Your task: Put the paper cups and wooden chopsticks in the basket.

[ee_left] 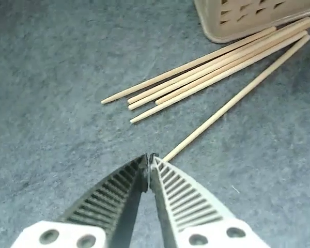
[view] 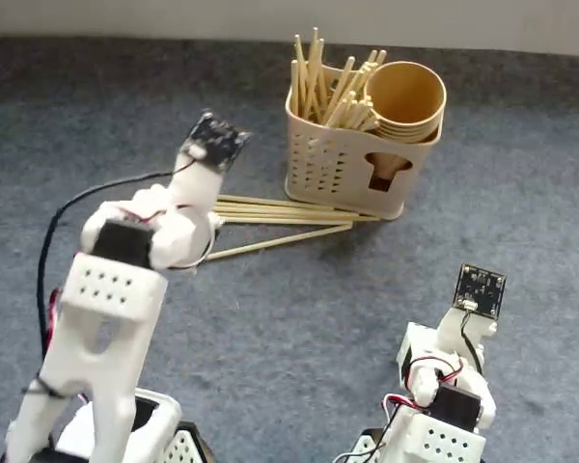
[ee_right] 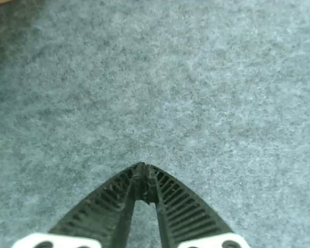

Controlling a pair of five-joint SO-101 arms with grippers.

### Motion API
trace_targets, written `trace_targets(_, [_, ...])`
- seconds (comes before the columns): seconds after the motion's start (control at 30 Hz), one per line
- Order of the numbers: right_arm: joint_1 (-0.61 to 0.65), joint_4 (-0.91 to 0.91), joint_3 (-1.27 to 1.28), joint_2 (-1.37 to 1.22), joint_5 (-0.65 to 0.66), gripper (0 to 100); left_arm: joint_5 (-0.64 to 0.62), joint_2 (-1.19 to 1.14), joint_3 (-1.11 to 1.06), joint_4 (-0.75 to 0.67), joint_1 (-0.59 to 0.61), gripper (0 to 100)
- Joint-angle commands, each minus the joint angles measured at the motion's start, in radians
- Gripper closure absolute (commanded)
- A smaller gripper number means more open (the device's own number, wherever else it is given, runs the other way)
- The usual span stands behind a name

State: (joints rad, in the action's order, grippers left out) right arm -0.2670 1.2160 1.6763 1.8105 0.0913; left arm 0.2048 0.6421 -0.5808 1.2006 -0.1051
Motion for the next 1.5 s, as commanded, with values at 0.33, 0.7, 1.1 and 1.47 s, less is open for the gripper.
trace_targets(0.33, [-0.008, 0.005, 0.153, 0.005, -0.002, 99.3, 0.009, 0.427, -0.444, -0.166, 0.282, 97])
trace_targets(0.7, [-0.01, -0.002, 0.151, 0.005, 0.002, 99.3, 0.008, 0.676, -0.674, -0.16, 0.332, 97])
trace_targets(1.1, [-0.007, -0.056, -0.147, 0.005, 0.396, 99.3, 0.006, 1.165, -0.997, -0.153, 0.503, 97])
trace_targets(1.47, [0.064, 0.054, -0.464, -0.019, 0.397, 99.2, -0.086, 1.175, -1.026, -0.117, 0.503, 97])
